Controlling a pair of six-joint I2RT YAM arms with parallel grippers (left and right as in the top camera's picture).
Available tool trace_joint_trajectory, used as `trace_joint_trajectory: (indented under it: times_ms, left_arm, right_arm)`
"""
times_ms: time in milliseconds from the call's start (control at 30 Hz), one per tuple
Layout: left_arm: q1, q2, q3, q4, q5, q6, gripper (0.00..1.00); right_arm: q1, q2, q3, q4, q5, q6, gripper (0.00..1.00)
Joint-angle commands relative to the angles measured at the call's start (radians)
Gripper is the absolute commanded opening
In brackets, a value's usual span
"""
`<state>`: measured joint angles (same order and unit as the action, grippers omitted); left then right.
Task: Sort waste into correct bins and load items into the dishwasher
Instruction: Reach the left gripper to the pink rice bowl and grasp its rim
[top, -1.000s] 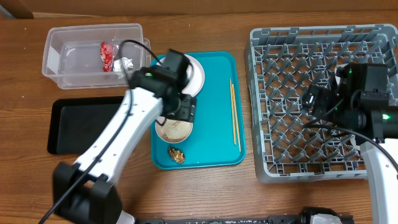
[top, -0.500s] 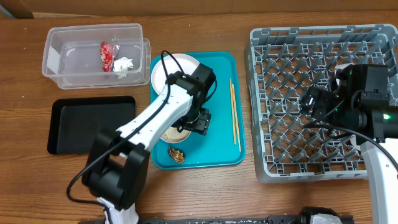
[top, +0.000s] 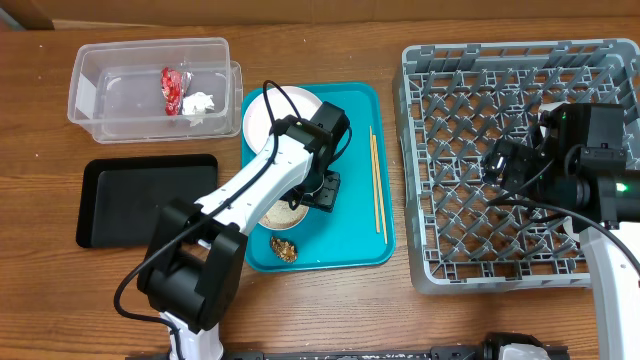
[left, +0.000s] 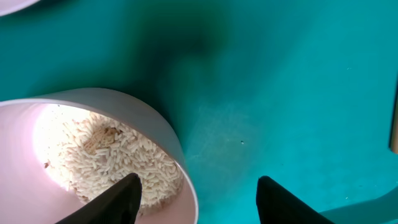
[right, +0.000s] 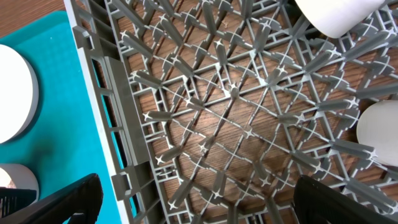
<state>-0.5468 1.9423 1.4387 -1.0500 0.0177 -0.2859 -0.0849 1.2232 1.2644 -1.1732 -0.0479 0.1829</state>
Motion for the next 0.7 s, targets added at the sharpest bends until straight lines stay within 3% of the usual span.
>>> trace_joint_trajectory:
  times_ms: [0, 667]
  left_arm:
    - [-0.004, 0.016, -0.003, 0.004, 0.001, -0.01, 0.6]
    - [-0.004, 0.017, -0.004, 0.006, -0.006, -0.014, 0.59]
  right_arm:
    - [-0.003, 0.004, 0.0, 0.005, -0.006, 0.0, 1.0]
    - [-0.003, 0.004, 0.0, 0.005, -0.006, 0.0, 1.0]
